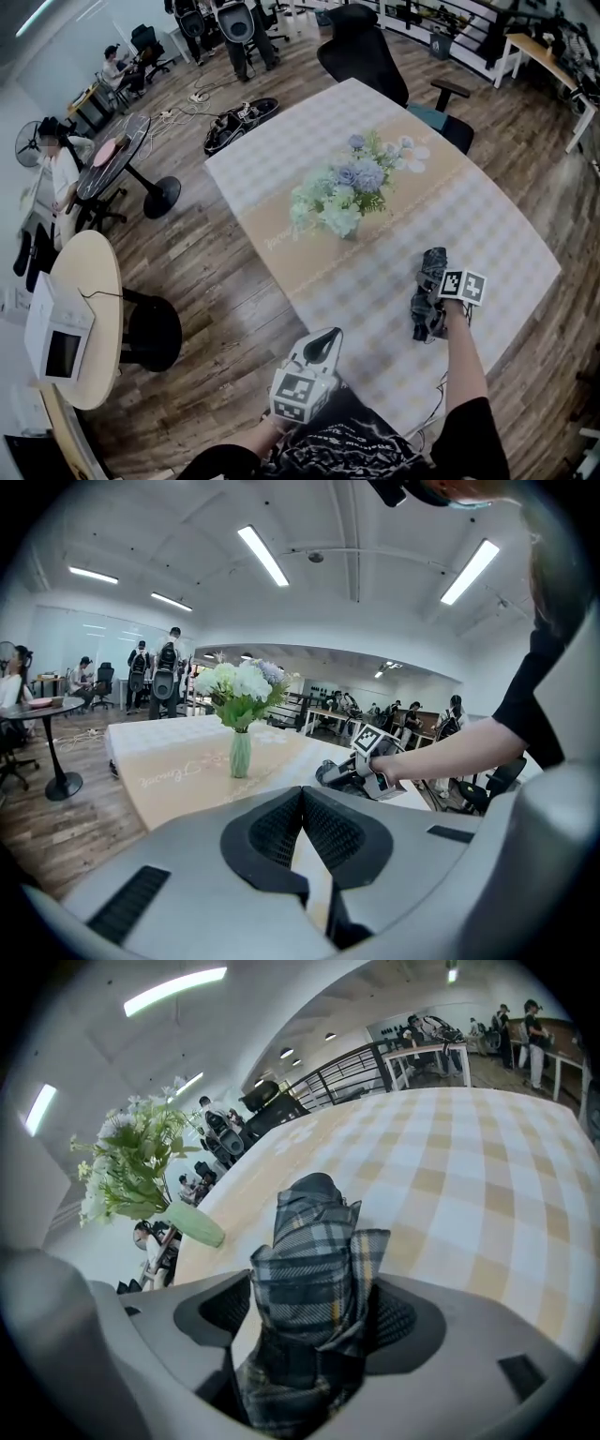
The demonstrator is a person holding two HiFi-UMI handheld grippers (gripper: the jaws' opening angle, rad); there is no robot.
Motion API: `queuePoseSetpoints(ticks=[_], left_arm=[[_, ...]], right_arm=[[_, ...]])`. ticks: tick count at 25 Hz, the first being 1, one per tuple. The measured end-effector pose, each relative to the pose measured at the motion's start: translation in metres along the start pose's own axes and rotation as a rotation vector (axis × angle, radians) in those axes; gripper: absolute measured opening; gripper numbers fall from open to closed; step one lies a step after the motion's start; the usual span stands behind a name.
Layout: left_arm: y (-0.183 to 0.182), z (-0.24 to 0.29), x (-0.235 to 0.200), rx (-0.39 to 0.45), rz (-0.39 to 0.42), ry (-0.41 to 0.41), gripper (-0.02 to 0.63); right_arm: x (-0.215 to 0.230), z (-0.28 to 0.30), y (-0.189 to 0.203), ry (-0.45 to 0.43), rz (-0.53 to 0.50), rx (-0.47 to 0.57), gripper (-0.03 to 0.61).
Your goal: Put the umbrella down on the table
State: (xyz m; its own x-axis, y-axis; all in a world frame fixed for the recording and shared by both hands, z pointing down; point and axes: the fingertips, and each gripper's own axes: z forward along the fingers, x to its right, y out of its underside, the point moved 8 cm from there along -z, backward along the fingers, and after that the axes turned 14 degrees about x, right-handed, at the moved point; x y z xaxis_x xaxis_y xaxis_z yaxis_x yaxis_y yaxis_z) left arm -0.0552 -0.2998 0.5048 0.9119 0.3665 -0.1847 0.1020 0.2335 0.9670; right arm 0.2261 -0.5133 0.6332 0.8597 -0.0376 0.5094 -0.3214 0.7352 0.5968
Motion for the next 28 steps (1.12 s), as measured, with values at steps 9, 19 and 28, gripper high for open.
queuePoseSetpoints(ticks=[9, 19, 28], left_arm=[[-0.002, -0.023, 0.001, 0.022, -0.043, -0.001, 0.018], [-0.003, -0.041, 0.018, 0.066, -0.065, 0.085, 0.018], [-0.005, -0.061, 0.032, 0.097, -0.066, 0.171, 0.018]], right_arm=[[-0.015, -0.051, -0.022, -0.094, 0.116, 0.21, 0.462], [-0.051, -0.176, -0.019, -0.24, 0.106, 0.472, 0.403], [-0.094, -0.266, 0.048, -0.245, -0.093, 0.615, 0.377]])
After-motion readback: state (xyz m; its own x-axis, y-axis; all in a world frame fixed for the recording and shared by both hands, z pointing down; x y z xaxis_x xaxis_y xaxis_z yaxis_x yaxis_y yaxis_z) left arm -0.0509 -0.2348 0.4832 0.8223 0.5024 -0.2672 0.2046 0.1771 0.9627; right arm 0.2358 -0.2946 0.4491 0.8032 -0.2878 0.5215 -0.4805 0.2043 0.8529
